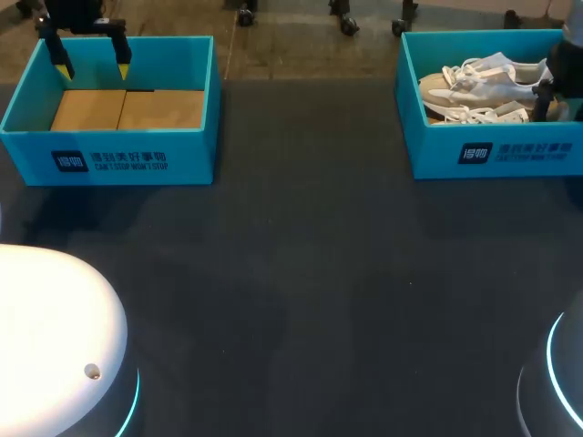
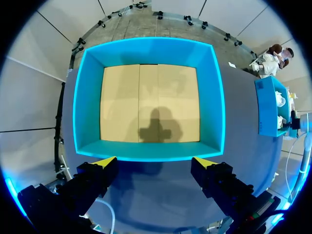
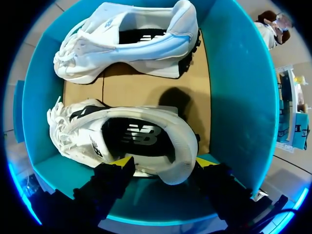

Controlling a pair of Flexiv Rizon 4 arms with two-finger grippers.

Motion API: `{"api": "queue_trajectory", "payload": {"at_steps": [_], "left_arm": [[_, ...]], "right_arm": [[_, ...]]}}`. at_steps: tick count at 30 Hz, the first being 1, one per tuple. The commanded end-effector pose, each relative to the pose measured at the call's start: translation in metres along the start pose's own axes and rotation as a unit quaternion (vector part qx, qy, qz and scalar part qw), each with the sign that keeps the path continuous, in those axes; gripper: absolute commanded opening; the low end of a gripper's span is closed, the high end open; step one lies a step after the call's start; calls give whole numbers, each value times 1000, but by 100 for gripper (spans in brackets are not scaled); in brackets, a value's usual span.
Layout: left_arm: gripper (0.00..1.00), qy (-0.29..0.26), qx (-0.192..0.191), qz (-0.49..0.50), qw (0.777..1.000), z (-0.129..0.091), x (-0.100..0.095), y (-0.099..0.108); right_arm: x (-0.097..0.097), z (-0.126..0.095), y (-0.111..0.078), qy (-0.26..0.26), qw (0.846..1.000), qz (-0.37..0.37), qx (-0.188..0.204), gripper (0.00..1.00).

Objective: Take the shoe out of the shoebox, open the shoe tongue, remove and reinsert the insole, then place the shoe into the shoebox

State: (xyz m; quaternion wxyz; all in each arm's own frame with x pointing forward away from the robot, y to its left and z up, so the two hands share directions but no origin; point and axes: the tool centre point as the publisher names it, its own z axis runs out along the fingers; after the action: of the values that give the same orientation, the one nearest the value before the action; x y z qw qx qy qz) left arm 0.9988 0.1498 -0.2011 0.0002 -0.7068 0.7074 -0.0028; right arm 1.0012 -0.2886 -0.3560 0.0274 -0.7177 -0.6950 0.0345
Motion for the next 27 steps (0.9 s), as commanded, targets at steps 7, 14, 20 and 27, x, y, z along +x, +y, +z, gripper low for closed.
{"api": "queue_trajectory", "payload": {"at_steps": [7,14,20,27], "left_arm": [[100,-1,-1,0,1000,0,0,0],[100,-1,-1,0,1000,0,0,0],[100,-1,-1,0,1000,0,0,0],[100,-1,-1,0,1000,0,0,0]], "right_arm": [[-4,19,1,23,1000,3,8,83],[-6,22,1,32,999,5,8,78],[-3,23,-1,36,999,4,7,29],[3,15,-7,30,1000,7,-4,0]]}}
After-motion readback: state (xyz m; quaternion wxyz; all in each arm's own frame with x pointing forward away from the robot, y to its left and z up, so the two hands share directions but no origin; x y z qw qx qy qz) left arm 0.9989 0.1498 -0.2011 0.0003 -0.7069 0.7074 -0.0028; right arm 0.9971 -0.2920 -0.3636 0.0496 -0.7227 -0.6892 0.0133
